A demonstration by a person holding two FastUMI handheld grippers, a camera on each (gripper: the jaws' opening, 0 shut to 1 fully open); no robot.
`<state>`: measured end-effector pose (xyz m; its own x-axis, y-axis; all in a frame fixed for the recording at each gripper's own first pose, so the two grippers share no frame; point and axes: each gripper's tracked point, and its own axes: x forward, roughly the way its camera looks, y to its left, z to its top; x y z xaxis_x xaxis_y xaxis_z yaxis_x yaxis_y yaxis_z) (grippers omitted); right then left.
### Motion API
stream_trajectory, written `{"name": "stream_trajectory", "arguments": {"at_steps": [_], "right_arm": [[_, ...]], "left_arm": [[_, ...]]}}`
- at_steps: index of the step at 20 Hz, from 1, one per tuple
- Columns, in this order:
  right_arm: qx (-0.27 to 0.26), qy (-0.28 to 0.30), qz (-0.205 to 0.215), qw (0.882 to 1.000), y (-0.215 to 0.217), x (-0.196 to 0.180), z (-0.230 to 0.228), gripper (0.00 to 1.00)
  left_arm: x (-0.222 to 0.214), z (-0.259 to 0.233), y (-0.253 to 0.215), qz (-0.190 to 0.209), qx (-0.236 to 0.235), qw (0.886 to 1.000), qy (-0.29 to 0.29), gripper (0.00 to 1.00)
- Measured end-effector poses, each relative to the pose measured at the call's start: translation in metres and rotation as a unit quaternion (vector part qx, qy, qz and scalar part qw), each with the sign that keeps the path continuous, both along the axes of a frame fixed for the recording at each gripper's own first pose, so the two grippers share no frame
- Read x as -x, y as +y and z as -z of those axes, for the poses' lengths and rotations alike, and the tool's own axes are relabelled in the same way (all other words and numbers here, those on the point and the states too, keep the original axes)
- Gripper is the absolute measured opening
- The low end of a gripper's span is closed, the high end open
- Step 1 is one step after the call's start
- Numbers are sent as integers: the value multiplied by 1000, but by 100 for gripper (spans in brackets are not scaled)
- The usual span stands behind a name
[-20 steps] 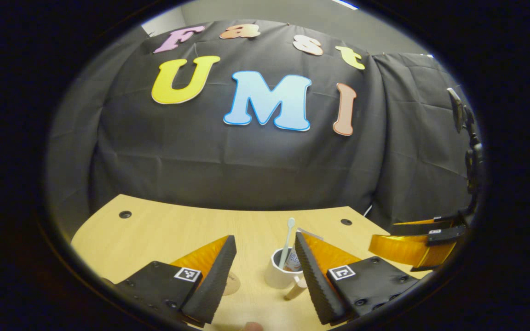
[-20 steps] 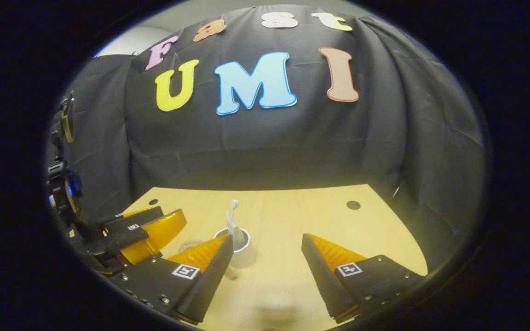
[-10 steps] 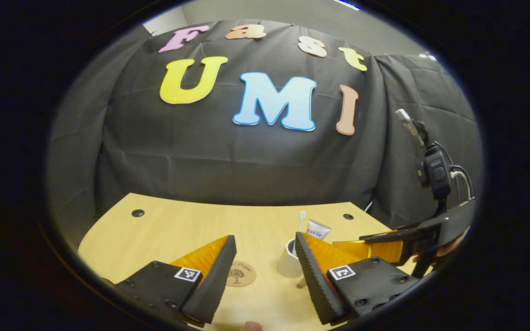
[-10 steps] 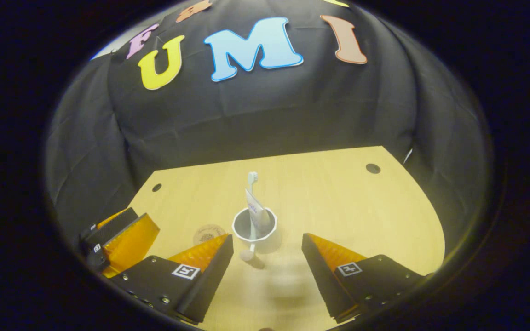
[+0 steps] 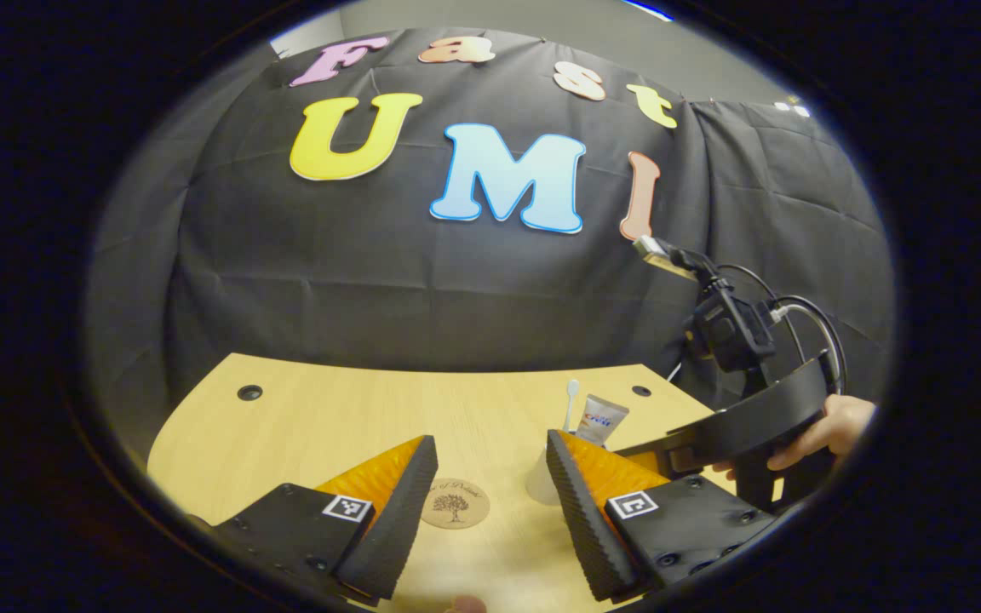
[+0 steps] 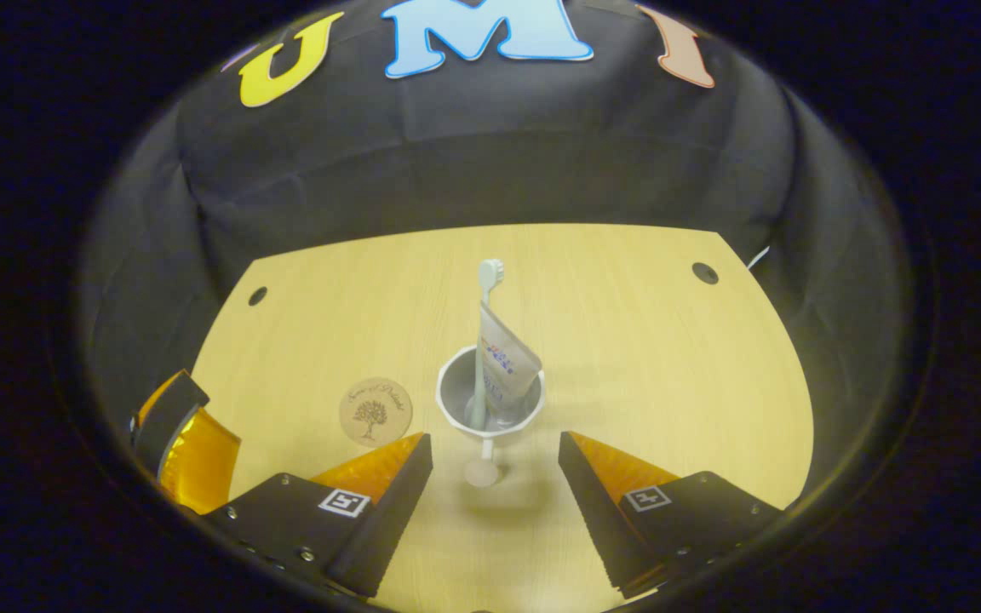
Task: Put the toothbrush and toothpaste on the desktop into the cup, then pick up the cup and place it on the coaster on the desktop.
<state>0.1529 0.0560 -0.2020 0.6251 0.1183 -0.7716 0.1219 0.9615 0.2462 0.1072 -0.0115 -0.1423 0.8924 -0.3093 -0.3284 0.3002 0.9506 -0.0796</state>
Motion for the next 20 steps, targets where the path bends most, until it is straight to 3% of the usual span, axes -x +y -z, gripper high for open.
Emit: {"name": "stream_trajectory", "arguments": {"at_steps": [5, 15, 20], "right_arm": [[61, 74, -21, 995, 8, -8, 32, 92], [78, 145, -53, 985, 16, -17, 73, 89], [91, 166, -68, 980, 14, -15, 87, 79]], "left_arm": [[-1, 13, 15, 6, 11, 1000, 22, 86], [-1, 21, 29, 3, 25, 999, 37, 86], [2, 21, 36, -7, 29, 999, 38, 86]]}}
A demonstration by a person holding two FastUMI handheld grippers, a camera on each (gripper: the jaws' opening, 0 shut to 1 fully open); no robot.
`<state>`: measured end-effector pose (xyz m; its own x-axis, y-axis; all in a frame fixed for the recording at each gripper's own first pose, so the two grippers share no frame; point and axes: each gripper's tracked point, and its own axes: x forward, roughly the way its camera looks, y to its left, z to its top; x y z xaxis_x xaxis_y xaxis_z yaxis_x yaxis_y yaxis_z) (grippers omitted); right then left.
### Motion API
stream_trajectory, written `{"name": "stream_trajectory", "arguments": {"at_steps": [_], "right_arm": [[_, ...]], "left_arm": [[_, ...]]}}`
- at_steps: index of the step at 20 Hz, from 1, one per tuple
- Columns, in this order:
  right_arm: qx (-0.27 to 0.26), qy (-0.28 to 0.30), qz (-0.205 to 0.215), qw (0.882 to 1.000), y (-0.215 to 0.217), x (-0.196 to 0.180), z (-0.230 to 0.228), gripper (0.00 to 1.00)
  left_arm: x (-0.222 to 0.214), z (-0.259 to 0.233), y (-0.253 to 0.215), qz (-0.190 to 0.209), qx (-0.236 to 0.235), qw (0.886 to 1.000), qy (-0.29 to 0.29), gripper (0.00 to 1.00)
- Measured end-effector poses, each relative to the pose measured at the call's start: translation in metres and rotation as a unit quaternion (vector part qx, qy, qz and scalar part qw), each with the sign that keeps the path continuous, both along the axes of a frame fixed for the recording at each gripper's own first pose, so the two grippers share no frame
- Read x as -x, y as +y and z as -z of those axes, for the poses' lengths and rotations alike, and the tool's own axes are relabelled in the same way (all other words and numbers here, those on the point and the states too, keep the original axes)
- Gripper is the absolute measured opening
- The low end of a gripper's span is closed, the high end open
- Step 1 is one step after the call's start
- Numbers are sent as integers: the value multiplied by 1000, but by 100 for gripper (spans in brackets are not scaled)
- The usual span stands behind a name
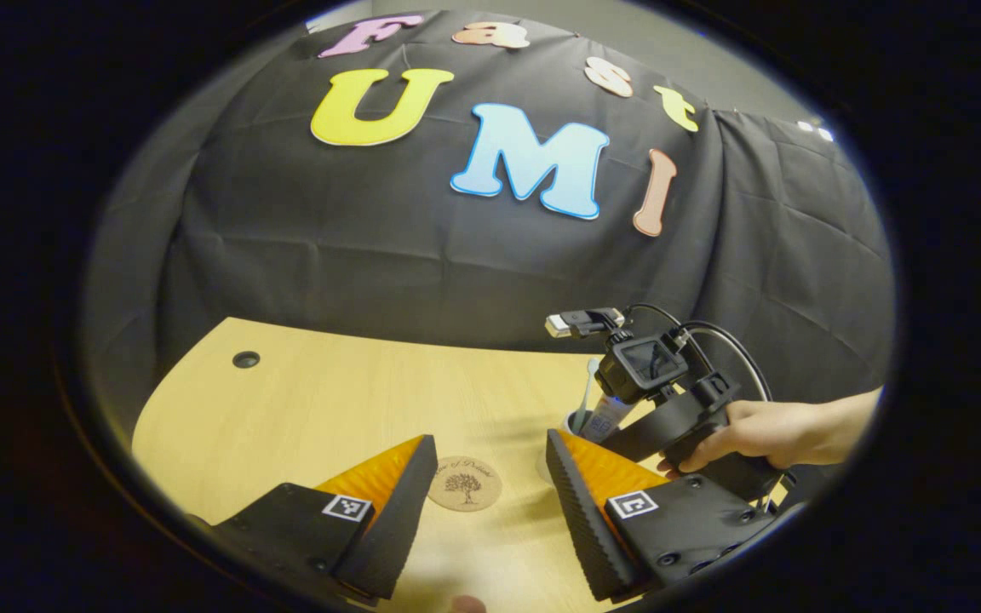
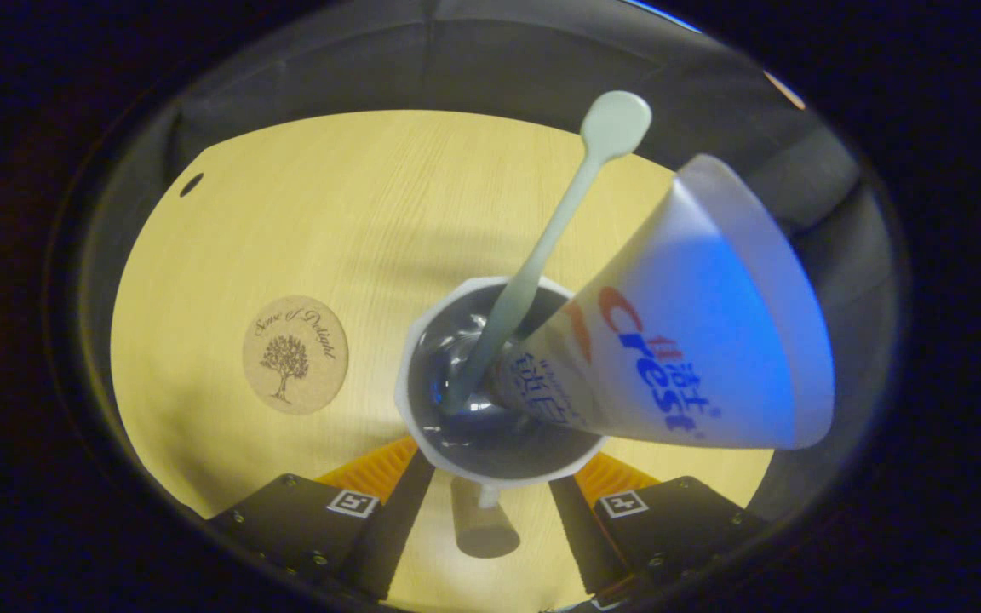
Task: Put the toothbrush and toothpaste on the desktop into the cup, then pick up the cup and place it on the coaster on the desktop.
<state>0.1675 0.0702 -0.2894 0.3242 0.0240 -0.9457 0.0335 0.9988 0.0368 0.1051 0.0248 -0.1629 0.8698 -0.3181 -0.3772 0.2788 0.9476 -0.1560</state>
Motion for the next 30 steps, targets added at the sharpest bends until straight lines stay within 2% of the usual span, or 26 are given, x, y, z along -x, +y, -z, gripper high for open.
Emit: {"name": "stream_trajectory", "arguments": {"at_steps": [2, 3, 4, 7, 11, 16, 20, 30], "right_arm": [[0, 5, 2, 1000, 1, 0, 5, 75], [-5, 7, 0, 1000, 3, 0, 4, 55], [-3, 8, 1, 1000, 1, 0, 3, 55], [-14, 4, 2, 1000, 5, -1, 8, 37], [-38, -4, 8, 999, 8, -5, 2, 30], [-26, -23, 3, 999, 8, -7, 5, 28], [-14, -44, -19, 999, 17, -6, -8, 29], [-45, -57, -67, 995, 72, -14, -36, 28]], "left_arm": [[3, -1, 3, -4, 1, 1000, 0, 86], [4, 0, 5, -6, 1, 1000, 1, 86], [5, 0, 7, -8, 1, 1000, 2, 86], [7, 0, 12, -14, 1, 1000, 4, 86], [8, 4, 14, -17, 6, 1000, 11, 85], [7, 4, 18, -20, 5, 1000, 12, 86], [8, 3, 23, -23, 3, 1000, 10, 86], [24, 6, 51, -58, 4, 998, 17, 86]]}}
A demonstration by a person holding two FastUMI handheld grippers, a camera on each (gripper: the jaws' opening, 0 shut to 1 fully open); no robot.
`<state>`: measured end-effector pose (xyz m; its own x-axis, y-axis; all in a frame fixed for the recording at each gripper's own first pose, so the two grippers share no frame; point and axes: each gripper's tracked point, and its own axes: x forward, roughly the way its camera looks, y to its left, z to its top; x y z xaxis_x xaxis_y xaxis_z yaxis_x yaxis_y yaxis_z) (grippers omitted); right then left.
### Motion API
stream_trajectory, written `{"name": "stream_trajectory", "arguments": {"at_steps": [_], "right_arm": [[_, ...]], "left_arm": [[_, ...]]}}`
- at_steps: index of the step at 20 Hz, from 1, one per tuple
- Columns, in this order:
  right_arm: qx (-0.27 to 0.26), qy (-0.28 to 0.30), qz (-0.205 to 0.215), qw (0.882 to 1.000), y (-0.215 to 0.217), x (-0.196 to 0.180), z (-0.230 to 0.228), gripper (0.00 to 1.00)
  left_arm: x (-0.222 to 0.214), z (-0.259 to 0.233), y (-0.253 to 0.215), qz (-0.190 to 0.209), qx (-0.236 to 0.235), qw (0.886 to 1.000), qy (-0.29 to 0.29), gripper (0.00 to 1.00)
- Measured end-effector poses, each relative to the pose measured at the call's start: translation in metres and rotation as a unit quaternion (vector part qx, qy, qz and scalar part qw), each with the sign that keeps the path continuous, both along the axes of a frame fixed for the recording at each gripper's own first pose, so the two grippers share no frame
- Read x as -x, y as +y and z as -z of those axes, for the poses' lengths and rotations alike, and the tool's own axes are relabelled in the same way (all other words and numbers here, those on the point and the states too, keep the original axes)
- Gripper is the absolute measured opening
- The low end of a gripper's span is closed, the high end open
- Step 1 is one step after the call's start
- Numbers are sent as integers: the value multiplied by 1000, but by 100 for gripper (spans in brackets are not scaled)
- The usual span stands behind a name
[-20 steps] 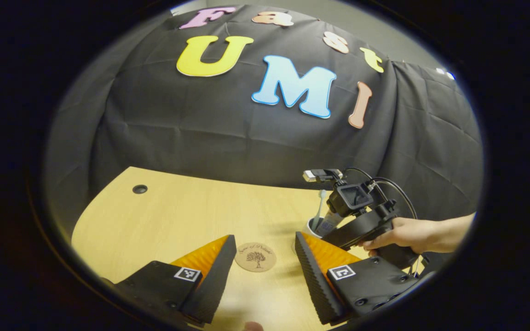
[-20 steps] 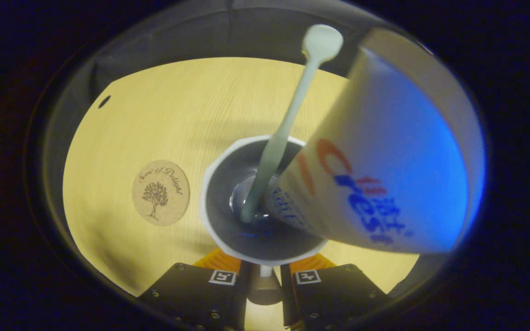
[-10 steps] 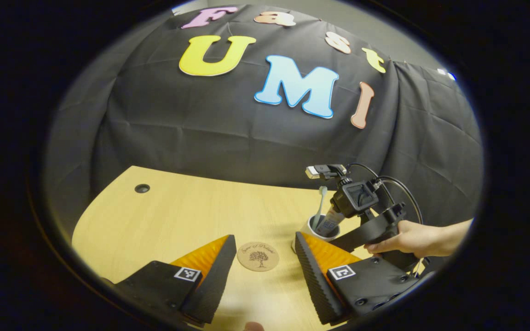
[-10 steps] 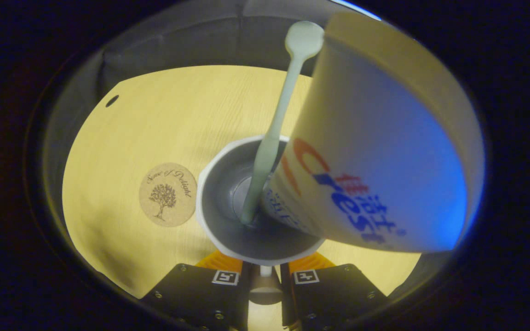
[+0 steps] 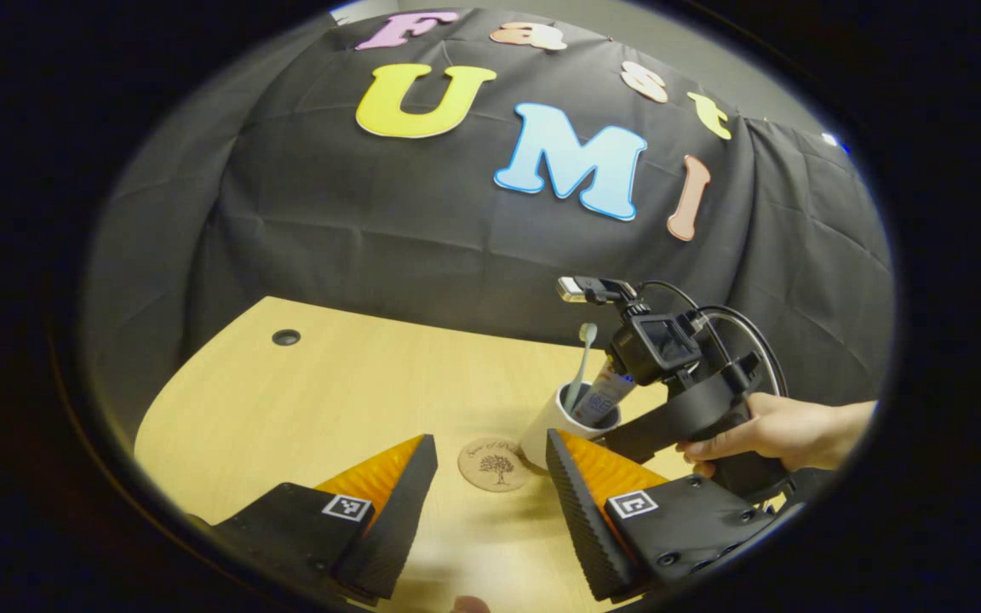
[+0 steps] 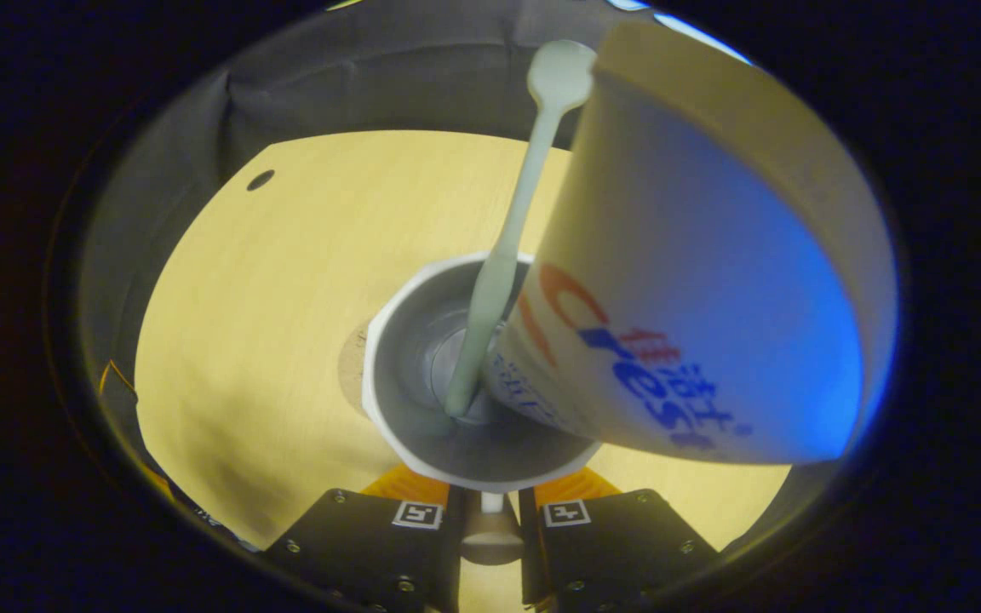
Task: Put the toothbrush and toothpaste on the desktop into the cup, then pick up the cup and place it on the coaster on the desktop.
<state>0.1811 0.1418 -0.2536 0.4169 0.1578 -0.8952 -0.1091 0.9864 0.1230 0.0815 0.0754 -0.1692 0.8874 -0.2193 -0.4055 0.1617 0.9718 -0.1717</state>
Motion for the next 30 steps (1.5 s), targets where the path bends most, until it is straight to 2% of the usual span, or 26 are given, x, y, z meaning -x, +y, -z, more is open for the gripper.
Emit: {"name": "stream_trajectory", "arguments": {"at_steps": [7, 15, 21, 22, 23, 24, 26, 27, 28, 29, 30], "right_arm": [[-17, 19, -36, 999, 39, -7, 1, 28], [1, 32, -55, 998, 40, -5, 7, 28], [10, 32, -51, 998, 34, -3, 4, 33], [13, 28, -52, 998, 33, -4, 0, 34], [11, 23, -53, 998, 31, -4, -3, 48], [11, 17, -53, 998, 30, -4, -6, 55], [4, -5, -53, 999, 29, -4, -18, 52], [-3, -20, -56, 998, 29, -5, -25, 60], [-4, -34, -54, 998, 26, -4, -33, 74], [-10, -51, -51, 997, 24, -3, -43, 78], [-18, -66, -46, 997, 21, -1, -54, 77]], "left_arm": [[10, 0, 30, -36, -2, 999, 2, 85], [11, 3, 50, -57, 3, 998, 7, 85], [8, 3, 50, -56, 7, 998, 7, 86], [8, 4, 50, -56, 7, 998, 8, 86], [8, 4, 49, -57, 8, 998, 7, 86], [10, 3, 50, -58, 8, 998, 7, 85], [8, 4, 49, -61, 7, 998, 7, 86], [6, 4, 50, -63, 5, 998, 6, 86], [4, 3, 50, -65, 3, 998, 4, 86], [2, 3, 48, -67, 0, 998, 1, 85], [1, 1, 47, -67, -3, 998, -1, 86]]}}
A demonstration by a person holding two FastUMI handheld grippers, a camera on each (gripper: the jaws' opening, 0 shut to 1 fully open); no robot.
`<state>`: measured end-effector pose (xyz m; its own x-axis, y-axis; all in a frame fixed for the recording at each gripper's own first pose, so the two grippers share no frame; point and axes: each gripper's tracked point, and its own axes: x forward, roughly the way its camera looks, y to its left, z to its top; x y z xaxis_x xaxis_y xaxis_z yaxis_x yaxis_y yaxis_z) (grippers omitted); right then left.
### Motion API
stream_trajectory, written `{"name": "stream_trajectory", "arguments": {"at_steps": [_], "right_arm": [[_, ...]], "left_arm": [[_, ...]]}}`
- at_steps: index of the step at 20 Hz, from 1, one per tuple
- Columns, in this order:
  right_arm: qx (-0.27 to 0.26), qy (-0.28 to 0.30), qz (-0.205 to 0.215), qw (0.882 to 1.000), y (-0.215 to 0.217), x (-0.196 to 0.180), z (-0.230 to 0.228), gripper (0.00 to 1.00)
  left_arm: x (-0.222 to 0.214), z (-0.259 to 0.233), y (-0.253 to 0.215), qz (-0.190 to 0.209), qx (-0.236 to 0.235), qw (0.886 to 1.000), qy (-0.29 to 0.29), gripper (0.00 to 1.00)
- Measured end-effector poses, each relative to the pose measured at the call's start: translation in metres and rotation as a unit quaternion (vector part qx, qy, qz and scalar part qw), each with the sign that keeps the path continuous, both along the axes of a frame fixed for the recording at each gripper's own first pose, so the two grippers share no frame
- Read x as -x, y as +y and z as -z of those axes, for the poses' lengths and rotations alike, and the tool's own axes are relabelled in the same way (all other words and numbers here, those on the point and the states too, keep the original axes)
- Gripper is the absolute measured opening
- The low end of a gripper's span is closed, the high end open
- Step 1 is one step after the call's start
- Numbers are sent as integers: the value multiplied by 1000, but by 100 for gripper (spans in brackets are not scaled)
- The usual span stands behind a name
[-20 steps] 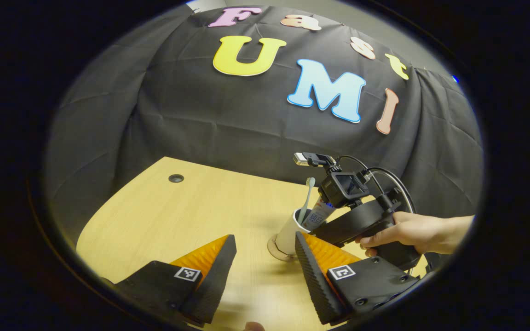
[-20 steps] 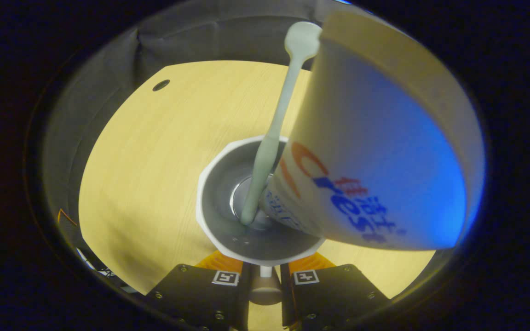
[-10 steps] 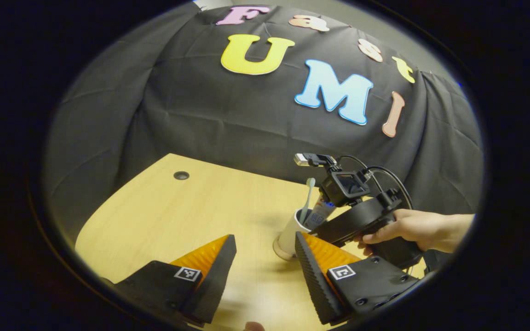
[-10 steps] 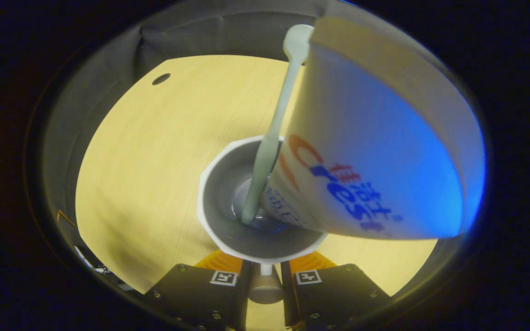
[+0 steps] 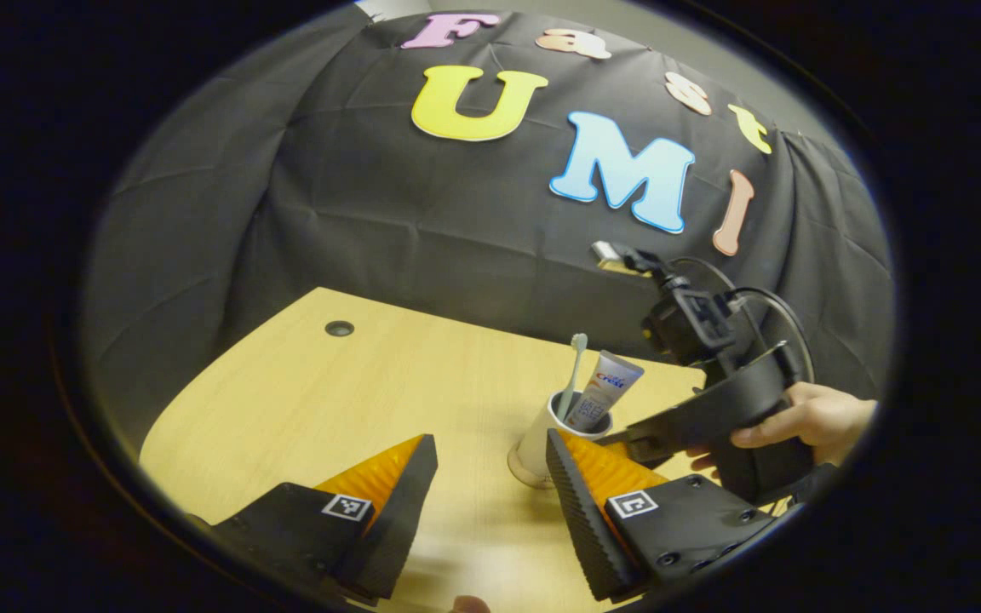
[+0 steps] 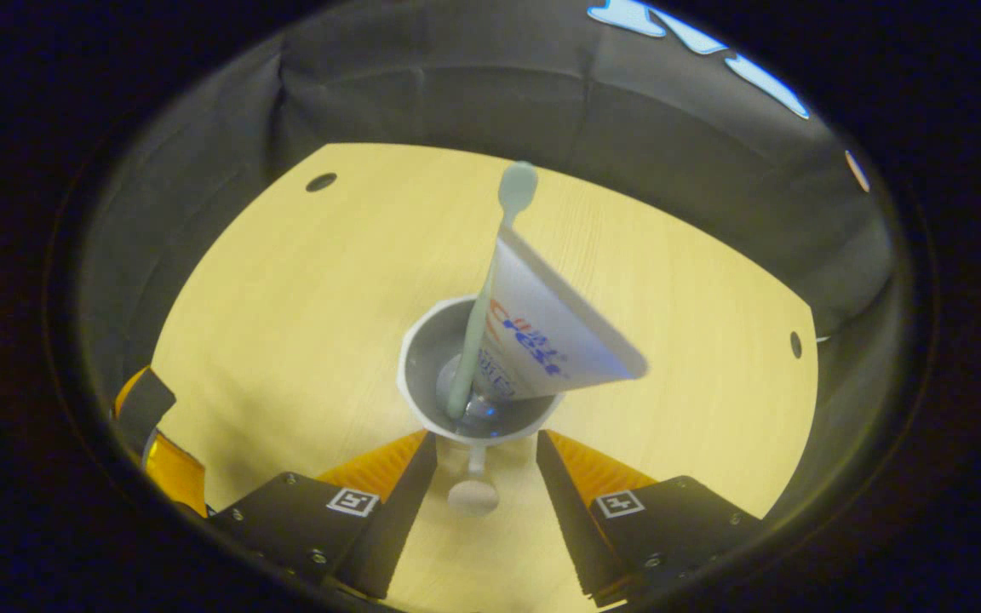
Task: Put the toothbrush and toothpaste on the desktop into the cup, then pick up the cup and place it on the coaster on the desktop.
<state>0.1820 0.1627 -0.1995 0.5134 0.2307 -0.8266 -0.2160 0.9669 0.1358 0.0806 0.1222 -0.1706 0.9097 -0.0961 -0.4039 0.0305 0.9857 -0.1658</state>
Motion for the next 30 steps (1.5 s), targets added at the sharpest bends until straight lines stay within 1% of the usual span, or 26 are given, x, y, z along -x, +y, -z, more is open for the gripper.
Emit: {"name": "stream_trajectory", "arguments": {"at_steps": [3, 4, 5, 6, 7, 8, 11, 12, 15, 18, 19, 22, 24, 26, 28, 29, 30], "right_arm": [[-39, -42, 22, 998, -14, 11, -32, 79], [-49, -57, 31, 997, -22, 15, -42, 82], [-58, -75, 41, 995, -31, 20, -52, 80], [-65, -96, 53, 992, -43, 26, -62, 80], [-70, -118, 66, 988, -57, 31, -73, 82], [-72, -139, 82, 984, -73, 37, -85, 80], [-81, -193, 128, 969, -120, 61, -110, 80], [-84, -206, 142, 965, -135, 70, -111, 79], [-90, -239, 169, 952, -159, 87, -103, 79], [-93, -283, 195, 934, -190, 109, -111, 80], [-97, -296, 200, 929, -197, 116, -115, 82], [-108, -341, 201, 912, -209, 136, -131, 82], [-105, -362, 198, 905, -215, 145, -140, 82], [-103, -383, 194, 897, -215, 154, -152, 82], [-100, -401, 194, 890, -216, 160, -163, 81], [-101, -413, 192, 884, -217, 165, -171, 81], [-100, -429, 189, 878, -216, 167, -180, 82]], "left_arm": [[-9, -5, -16, 3, -6, 1000, -11, 86], [-11, -5, -22, 5, -9, 1000, -13, 86], [-13, -5, -30, 8, -12, 1000, -14, 86], [-15, -7, -38, 11, -16, 1000, -16, 86], [-17, -11, -47, 14, -19, 1000, -21, 86], [-19, -16, -58, 18, -19, 999, -27, 86], [-23, -34, -91, 26, -17, 998, -53, 86], [-23, -40, -102, 29, -16, 998, -60, 86], [-18, -57, -133, 29, -10, 997, -77, 86], [-6, -71, -159, 25, -14, 995, -93, 86], [0, -75, -164, 20, -18, 995, -97, 85], [17, -89, -178, 8, -26, 993, -113, 86], [29, -97, -184, 6, -36, 992, -121, 86], [41, -111, -191, 12, -43, 990, -136, 86], [53, -122, -191, 6, -52, 988, -145, 85], [58, -128, -188, 0, -53, 987, -152, 84], [64, -135, -187, -4, -51, 986, -161, 86]]}}
